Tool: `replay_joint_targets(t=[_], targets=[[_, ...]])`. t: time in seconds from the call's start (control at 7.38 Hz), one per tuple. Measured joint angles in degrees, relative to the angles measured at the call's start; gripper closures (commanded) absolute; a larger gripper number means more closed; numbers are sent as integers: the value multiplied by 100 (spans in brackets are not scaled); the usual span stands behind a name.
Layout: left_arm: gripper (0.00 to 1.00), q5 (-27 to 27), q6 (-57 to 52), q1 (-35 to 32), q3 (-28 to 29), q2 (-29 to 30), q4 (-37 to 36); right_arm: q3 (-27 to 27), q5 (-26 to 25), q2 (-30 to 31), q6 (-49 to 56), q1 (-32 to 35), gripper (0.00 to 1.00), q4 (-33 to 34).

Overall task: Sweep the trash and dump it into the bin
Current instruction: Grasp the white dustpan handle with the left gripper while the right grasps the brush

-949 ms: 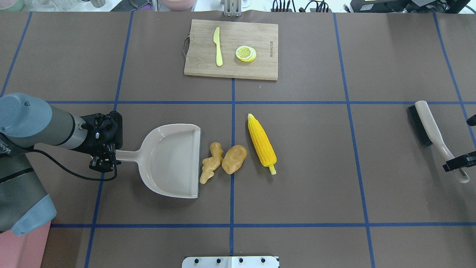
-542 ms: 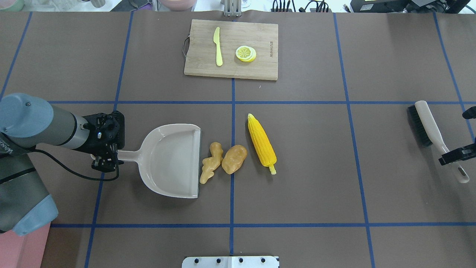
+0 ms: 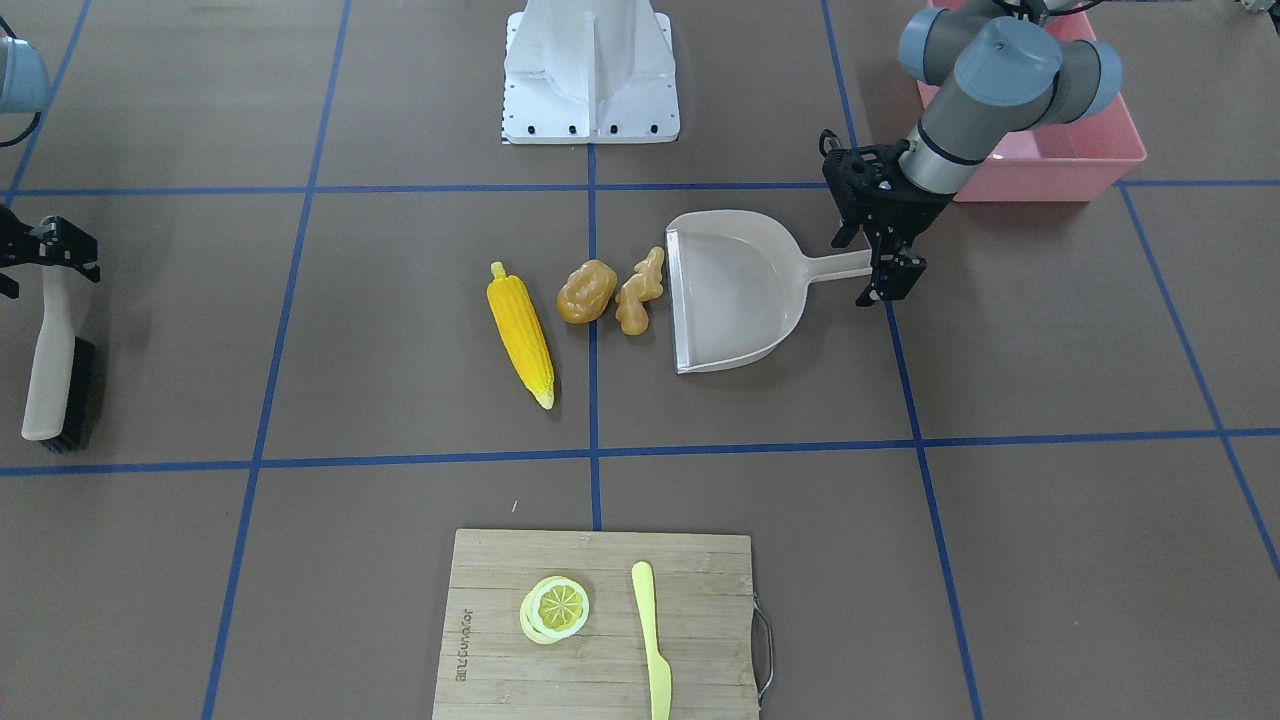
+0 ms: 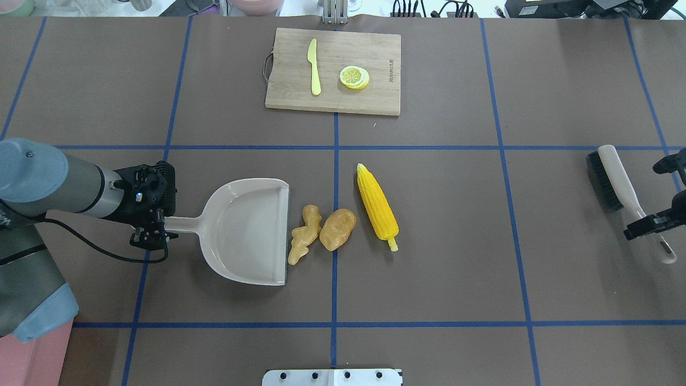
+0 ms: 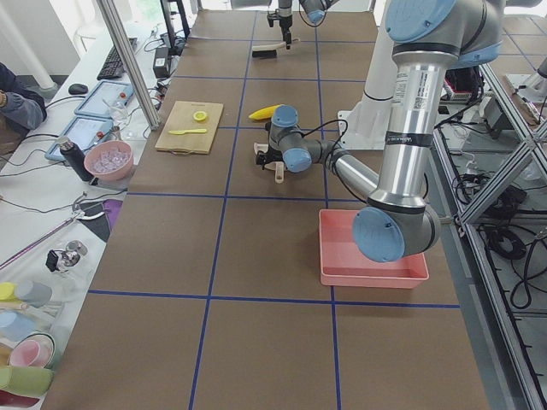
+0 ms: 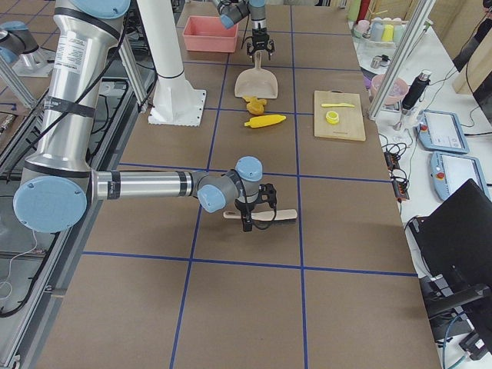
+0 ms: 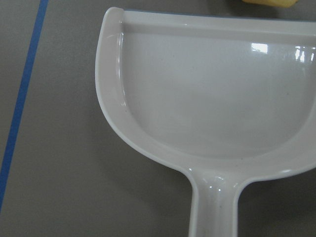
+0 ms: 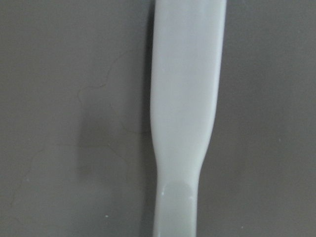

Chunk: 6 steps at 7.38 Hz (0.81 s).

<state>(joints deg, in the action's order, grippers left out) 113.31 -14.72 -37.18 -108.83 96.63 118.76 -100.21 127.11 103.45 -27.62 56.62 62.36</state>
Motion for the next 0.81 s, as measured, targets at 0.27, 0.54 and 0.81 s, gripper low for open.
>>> replay_joint_targets(t=[0.27,0.54,0.81], targets=[[2,105,11,6,3,-57,44,-45,56,35,-64,-19,28,35],[2,137,13,15,45,-63,46,-169,178,116,-75,19,63,130],[2,141,19,29,69,-65,48,-260,244,239,-80,11,100,160]])
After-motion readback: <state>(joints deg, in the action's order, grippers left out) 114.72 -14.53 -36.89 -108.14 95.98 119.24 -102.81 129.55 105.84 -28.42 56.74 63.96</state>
